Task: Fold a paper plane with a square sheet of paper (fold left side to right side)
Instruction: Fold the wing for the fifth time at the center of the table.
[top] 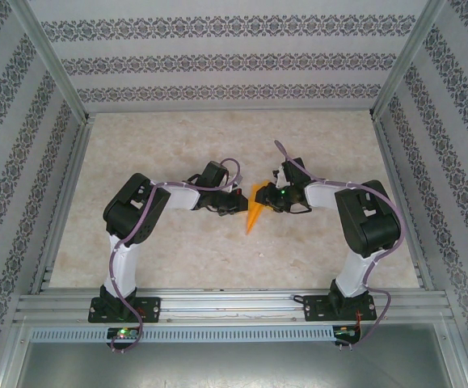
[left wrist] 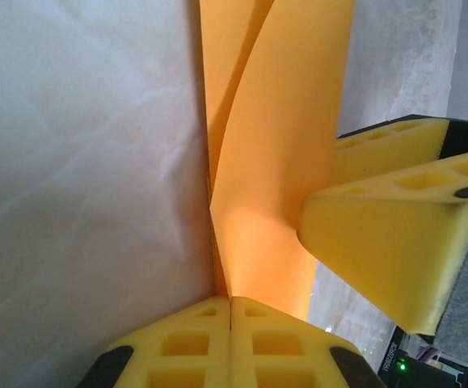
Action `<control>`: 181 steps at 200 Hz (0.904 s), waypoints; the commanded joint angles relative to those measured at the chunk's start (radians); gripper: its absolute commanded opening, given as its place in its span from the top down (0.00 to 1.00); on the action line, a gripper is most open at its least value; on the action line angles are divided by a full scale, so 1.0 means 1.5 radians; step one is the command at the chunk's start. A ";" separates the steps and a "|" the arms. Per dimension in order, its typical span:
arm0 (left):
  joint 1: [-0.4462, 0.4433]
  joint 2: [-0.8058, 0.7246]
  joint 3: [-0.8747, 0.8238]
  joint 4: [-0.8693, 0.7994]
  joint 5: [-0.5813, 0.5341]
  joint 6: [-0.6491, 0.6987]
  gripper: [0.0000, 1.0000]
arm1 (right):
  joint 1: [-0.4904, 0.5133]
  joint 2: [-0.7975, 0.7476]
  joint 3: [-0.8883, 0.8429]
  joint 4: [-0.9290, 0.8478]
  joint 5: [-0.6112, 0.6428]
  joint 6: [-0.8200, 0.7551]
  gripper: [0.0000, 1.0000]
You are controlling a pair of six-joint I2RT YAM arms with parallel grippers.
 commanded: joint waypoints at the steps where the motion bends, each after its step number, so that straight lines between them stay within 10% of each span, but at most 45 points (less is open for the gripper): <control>1: -0.013 -0.006 -0.011 0.035 -0.041 0.028 0.98 | 0.002 0.035 0.012 -0.003 0.002 -0.027 0.63; 181: -0.013 0.008 0.014 -0.037 -0.076 0.043 1.00 | -0.004 0.003 0.015 -0.025 0.001 -0.045 0.63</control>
